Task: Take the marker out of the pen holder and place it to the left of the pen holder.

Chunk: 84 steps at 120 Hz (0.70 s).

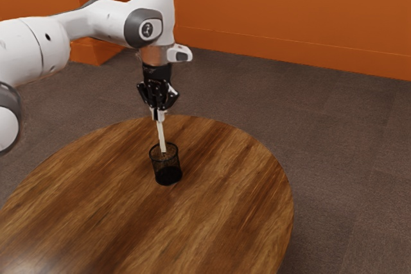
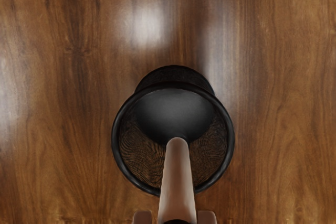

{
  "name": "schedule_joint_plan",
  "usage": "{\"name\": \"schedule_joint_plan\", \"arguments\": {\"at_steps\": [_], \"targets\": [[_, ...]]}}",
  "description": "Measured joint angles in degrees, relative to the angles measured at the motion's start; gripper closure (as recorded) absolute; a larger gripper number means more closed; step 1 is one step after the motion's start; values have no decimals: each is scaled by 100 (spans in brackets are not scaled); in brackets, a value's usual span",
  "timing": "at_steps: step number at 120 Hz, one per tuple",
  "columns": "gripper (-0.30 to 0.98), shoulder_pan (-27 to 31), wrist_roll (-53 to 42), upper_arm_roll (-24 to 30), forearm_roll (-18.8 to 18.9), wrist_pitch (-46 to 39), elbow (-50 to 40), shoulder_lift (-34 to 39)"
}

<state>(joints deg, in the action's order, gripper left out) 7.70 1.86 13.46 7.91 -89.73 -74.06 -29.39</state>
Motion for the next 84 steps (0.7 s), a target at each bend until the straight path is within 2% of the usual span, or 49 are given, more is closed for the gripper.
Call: {"name": "schedule_joint_plan", "arguments": {"at_steps": [13,27,42,54,70,84], "targets": [[77,196,-48,16,-16,92,-382,551],[77,642,-95,20,-46,262,-514,605],[78,1045,-139,-45,-93,484,-546,166],[78,1172,-167,-312,-176,824,-431,-364],[78,1161,-211,-470,-294,1281,361,-1290],[77,1141,-252,-553,-385,1590,819,-1779]]}}
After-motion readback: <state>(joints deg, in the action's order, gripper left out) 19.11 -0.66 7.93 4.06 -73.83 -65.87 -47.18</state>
